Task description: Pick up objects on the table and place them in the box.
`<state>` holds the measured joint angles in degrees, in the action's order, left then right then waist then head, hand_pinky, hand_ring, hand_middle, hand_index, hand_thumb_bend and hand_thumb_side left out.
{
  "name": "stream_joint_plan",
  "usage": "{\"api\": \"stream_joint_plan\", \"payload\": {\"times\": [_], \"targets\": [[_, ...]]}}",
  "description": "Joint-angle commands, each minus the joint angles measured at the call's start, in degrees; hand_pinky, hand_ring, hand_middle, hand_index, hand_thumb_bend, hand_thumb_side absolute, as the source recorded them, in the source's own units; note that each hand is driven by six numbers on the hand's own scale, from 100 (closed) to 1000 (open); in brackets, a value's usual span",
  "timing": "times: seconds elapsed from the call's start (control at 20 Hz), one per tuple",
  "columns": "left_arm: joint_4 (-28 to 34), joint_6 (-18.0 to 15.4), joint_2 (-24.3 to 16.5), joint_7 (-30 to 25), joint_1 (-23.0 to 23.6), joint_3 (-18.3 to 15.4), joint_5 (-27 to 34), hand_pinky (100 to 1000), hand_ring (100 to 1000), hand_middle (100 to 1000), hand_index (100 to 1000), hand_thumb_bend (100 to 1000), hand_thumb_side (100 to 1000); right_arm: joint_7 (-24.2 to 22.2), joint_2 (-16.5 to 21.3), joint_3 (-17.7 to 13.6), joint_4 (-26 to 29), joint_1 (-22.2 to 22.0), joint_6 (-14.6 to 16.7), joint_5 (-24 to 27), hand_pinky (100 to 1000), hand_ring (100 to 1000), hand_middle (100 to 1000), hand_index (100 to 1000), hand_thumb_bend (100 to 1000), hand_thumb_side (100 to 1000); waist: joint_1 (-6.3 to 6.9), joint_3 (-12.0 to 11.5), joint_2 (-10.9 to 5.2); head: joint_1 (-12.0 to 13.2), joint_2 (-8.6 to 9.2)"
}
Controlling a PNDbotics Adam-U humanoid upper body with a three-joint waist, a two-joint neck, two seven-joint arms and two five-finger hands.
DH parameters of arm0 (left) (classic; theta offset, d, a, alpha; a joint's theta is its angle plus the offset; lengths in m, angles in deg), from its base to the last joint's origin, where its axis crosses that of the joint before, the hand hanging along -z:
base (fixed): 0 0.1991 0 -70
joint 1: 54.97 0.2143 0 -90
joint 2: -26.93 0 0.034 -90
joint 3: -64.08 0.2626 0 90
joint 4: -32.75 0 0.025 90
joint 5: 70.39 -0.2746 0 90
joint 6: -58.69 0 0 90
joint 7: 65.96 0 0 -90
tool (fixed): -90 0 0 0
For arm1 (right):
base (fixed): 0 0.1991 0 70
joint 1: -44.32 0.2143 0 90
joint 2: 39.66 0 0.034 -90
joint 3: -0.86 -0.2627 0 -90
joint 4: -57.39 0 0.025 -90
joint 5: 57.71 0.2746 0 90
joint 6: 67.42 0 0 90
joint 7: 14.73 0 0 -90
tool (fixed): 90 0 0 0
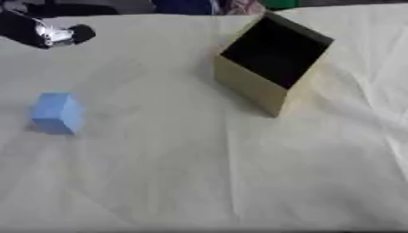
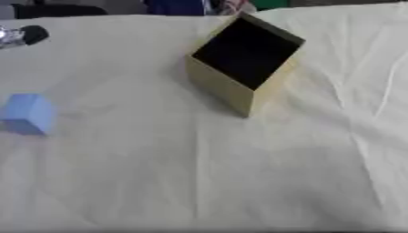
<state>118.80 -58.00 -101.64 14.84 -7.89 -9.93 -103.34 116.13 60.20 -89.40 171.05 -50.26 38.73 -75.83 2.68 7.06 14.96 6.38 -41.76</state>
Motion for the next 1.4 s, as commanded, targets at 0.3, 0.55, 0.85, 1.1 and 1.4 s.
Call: {"api": "stream_joint_plan", "payload": {"times": [0.3,0.55,0.85,1.1,1.4], "targets": [[-4.13,-7.44,-2.24,-7.56,-0.32,1.47,-7.64,1000,967,887,974,752,801,-0.28,1.90,-0.04,0.93,0.02,0.10,-0.56,639,768,585,717,100,806,0.04,-0.08,-0.98,-0.32,0.06],[-6.98,-10.78,-3.01,-12.04,0.73,2.02,-12.11,1000,977,888,984,839,767,-0.33,1.97,0.07,0.93,0.13,0.09,-0.61,639,768,585,717,100,807,0.09,-0.06,-0.89,-0.11,0.15],[-8.58,-13.96,-2.50,-17.42,1.44,1.13,-17.49,1000,982,871,1000,817,716,-0.33,1.80,0.10,0.93,0.11,0.06,-0.71,639,768,585,717,100,807,-0.06,-0.02,-0.72,-0.15,0.21],[-10.45,-13.86,-2.06,-22.05,2.86,0.25,-20.03,1000,968,848,1000,816,689,-0.22,1.58,0.08,0.93,0.07,0.01,-0.84,639,769,585,718,100,807,-0.20,-0.11,-0.56,-0.23,0.21],[-11.67,-9.28,-2.23,-27.02,4.45,-0.21,-15.69,992,963,829,1000,765,583,-0.18,1.44,0.11,0.93,0.14,-0.05,-0.91,639,769,585,718,100,809,-0.29,-0.18,-0.46,-0.16,0.44]]}}
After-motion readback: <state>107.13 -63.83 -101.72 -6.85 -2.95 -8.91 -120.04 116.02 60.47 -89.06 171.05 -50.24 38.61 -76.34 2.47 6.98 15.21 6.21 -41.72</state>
